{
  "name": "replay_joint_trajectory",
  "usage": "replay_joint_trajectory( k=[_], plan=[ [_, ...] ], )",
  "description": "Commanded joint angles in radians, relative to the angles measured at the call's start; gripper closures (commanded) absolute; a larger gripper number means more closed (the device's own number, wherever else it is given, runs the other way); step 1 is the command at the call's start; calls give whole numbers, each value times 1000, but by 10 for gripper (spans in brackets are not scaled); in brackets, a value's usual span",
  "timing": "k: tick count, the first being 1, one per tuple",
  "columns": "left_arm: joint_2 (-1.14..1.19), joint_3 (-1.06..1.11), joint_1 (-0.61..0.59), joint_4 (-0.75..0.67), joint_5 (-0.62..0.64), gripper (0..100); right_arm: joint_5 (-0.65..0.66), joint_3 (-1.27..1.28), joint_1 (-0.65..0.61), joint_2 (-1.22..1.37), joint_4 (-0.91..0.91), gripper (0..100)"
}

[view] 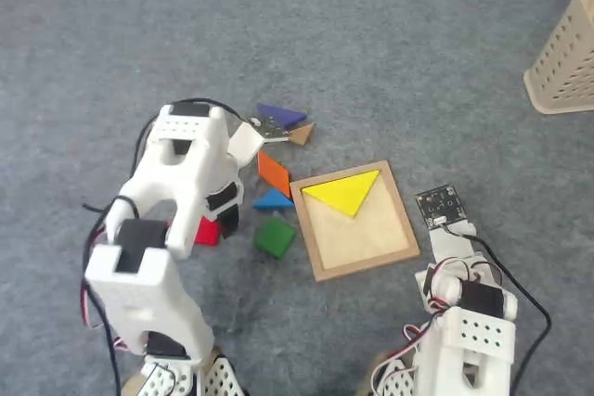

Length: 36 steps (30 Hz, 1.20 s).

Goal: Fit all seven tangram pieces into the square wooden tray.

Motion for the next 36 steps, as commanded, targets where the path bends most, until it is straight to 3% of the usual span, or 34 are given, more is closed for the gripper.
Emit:
replay_joint_trajectory(
  k=[1,7,15,25,31,36],
  plan=[
    [-265,94,-41,-66,3,856,12,-8,-21,-19,-21,985],
    [-549,358,-219,-167,64,856,12,-8,-21,-19,-21,985],
    [-428,469,-416,-269,89,857,14,-8,-21,-19,-21,985],
    [-64,143,-422,-325,178,858,14,-6,-21,-19,-21,985],
    [100,-157,-420,-259,281,858,14,-6,-21,-19,-21,985],
    [124,-308,-419,-101,295,859,14,-6,-21,-19,-21,985]
  ],
)
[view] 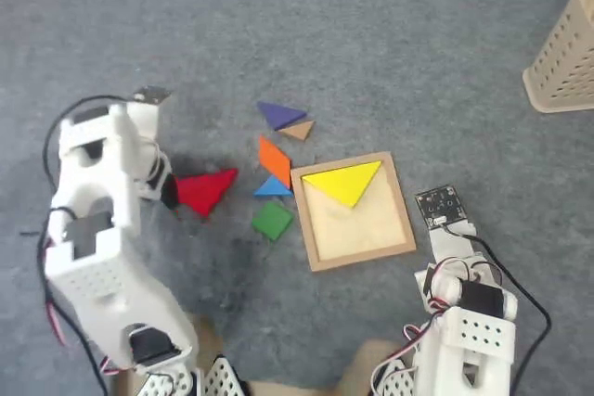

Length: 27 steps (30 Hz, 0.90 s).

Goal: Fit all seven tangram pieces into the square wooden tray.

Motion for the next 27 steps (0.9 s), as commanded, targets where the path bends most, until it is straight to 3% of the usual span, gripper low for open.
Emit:
replay_joint_trajectory(
  k=[1,5,10,21,27],
  plan=[
    [0,-162,-5,89,29,859,14,-6,-21,-19,-21,985],
    [0,-171,-5,160,28,859,14,-6,-21,-19,-21,984],
    [2,-162,2,110,37,859,14,-6,-21,-19,-21,984],
    [83,-128,273,28,106,859,14,-6,-21,-19,-21,985],
    [92,-70,334,31,103,859,14,-6,-21,-19,-21,985]
  ],
)
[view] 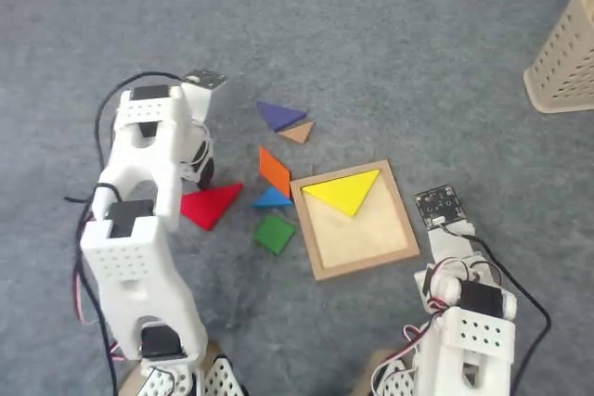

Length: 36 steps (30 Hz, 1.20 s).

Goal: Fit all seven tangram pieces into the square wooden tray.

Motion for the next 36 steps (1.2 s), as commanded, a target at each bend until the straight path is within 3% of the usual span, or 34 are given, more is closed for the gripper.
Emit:
replay_joint_trajectory(
  k=[1,9,14,23,32,36],
  plan=[
    [-3,67,74,-11,9,859,14,-6,-12,-19,-21,985],
    [-8,120,72,92,-74,859,14,-6,-12,-19,-21,985],
    [-58,176,71,48,-98,859,14,-6,-12,-19,-21,985],
    [-393,257,68,-9,35,859,14,-6,-12,-19,-21,985],
    [-781,630,-117,-144,166,858,14,-6,-12,-19,-21,985],
    [-862,797,-118,-178,216,855,14,-6,-12,-19,-21,984]
  ],
)
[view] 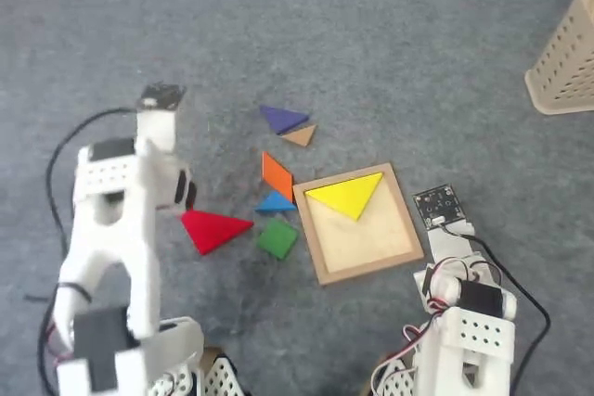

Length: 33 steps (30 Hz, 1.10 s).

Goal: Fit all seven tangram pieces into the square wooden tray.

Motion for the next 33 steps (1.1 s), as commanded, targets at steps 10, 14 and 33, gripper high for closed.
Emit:
replay_joint_trajectory(
  k=[10,14,33],
  plan=[
    [110,50,37,-35,186,675,14,-6,-10,-19,-21,985],
    [250,-47,28,-69,186,696,14,-6,-10,-19,-21,985],
    [356,-209,163,-5,325,714,14,-6,-10,-19,-21,985]
  ],
)
